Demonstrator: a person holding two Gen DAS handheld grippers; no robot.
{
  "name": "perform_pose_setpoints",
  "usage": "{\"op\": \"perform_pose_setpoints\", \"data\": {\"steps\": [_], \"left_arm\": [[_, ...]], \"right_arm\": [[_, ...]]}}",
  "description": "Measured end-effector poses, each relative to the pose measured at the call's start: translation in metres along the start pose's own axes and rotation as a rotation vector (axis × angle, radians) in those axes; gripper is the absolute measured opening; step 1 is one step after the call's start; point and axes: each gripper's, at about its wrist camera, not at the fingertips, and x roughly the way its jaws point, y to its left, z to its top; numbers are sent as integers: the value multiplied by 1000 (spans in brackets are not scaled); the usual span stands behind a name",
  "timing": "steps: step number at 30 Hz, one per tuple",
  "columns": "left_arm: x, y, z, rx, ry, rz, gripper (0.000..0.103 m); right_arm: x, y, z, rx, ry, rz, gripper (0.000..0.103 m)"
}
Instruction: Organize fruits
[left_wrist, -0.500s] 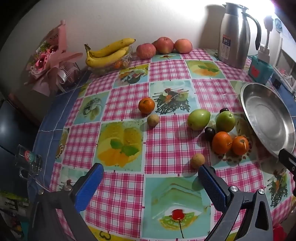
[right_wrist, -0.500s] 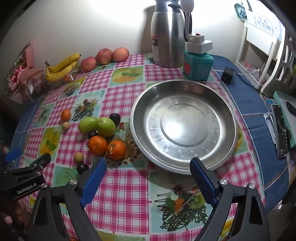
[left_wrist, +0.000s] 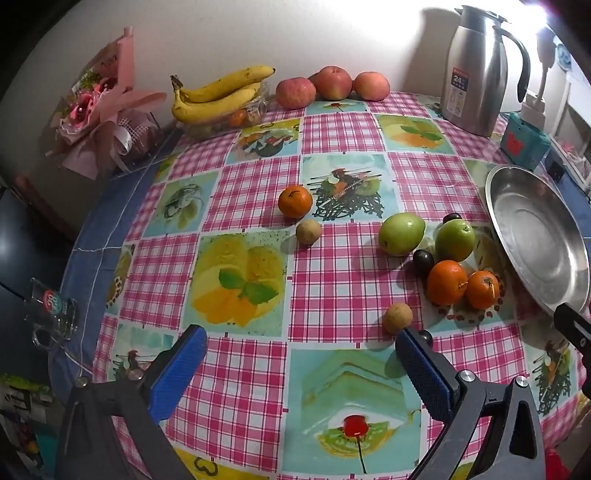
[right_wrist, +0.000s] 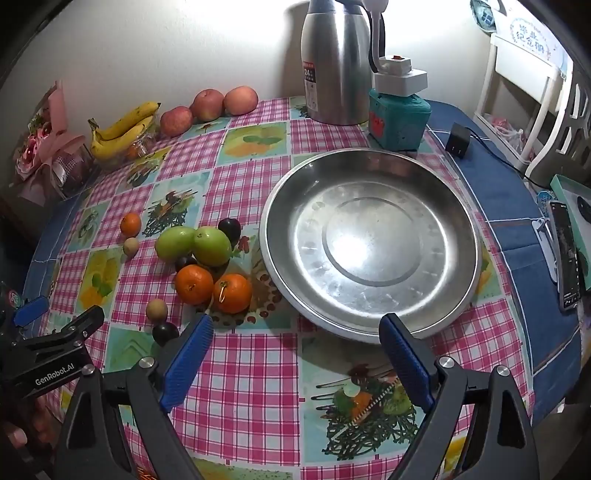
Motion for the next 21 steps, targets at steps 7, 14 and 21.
{"op": "perform_pose_setpoints", "data": {"steps": [7, 14, 21], "left_arm": [[0, 3, 2, -12, 9, -20, 103], [0, 4, 2, -11, 8, -24, 103], [1, 4, 1, -13, 15, -26, 103]], "right_arm": [[1, 2, 0, -5, 8, 4, 92], [1, 3, 0, -11, 10, 6, 92], [2, 3, 0, -15, 15, 7, 92]]}}
